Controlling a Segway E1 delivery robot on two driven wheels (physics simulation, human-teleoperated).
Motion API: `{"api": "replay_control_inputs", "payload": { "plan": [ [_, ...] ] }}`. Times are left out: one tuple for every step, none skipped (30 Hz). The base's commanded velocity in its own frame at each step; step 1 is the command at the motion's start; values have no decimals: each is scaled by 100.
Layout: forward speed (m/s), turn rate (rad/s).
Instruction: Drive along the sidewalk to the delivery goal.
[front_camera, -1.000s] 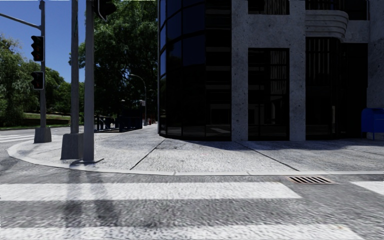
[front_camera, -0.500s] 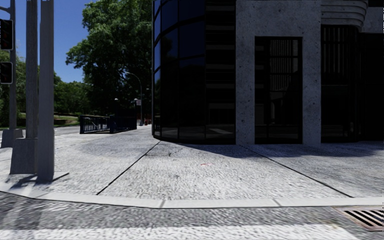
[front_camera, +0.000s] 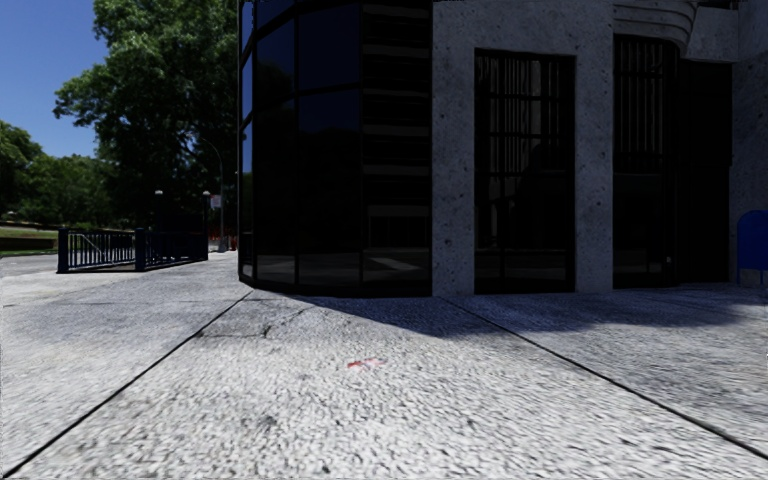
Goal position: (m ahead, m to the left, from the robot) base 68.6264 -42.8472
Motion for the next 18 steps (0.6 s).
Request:
{"api": "replay_control_inputs", "payload": {
  "plan": [
    [159,-49],
    [156,-52],
    [152,-54],
    [152,-54],
    [146,-55],
    [145,-55],
    [144,-56],
    [144,-56],
    [144,-56],
    [144,-57],
    [144,-59],
    [144,-59],
    [144,-60],
    [144,-61],
    [144,-61],
    [144,-61],
    [144,-61],
    [144,-61]
  ]
}}
